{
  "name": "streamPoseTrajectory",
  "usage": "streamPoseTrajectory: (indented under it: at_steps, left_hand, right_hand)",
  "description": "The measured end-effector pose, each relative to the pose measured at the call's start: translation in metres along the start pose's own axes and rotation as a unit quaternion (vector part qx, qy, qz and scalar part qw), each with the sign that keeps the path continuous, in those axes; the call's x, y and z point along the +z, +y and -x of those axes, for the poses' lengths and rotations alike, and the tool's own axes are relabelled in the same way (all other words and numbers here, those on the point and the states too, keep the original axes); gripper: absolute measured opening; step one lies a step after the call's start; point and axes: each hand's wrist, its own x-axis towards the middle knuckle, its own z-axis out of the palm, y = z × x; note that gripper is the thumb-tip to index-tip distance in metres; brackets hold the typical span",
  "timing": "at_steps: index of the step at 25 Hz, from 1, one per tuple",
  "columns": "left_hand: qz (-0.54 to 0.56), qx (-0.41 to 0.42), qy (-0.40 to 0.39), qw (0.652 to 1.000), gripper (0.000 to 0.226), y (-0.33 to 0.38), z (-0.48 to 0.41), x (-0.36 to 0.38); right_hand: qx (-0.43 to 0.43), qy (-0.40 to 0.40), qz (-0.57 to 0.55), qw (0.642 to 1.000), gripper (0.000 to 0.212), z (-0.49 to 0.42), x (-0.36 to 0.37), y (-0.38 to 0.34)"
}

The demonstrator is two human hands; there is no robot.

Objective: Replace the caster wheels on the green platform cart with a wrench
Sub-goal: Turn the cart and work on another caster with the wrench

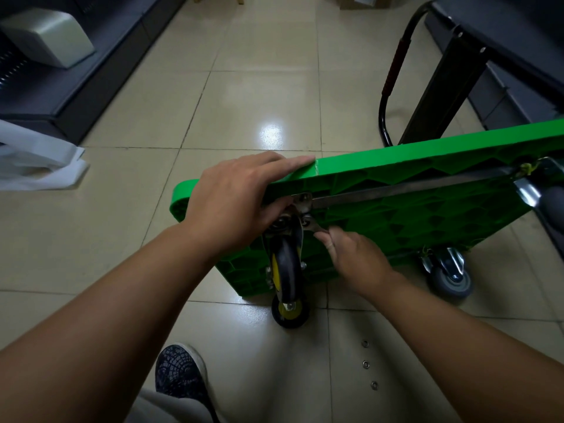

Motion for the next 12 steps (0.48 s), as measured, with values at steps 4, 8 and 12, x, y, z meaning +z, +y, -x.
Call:
streamPoseTrajectory:
  at_steps: [4, 8, 12]
  left_hand:
    - [-0.011, 0.004, 0.003, 1.0, 0.06, 0.001, -0.001, 0.001]
    - [-0.003, -0.008, 0.009, 1.0, 0.06, -0.001, -0.003, 0.001]
    - [0.006, -0.003, 0.013, 1.0, 0.059, -0.001, -0.001, 0.003]
  right_hand:
    - [0.03, -0.025, 0.055, 0.998, 0.035, 0.008, -0.008, -0.018]
    - [0.079, -0.08, 0.093, 0.989, 0.043, 0.006, -0.017, -0.026]
    - [0.075, -0.078, 0.133, 0.985, 0.044, 0.004, -0.024, -0.025]
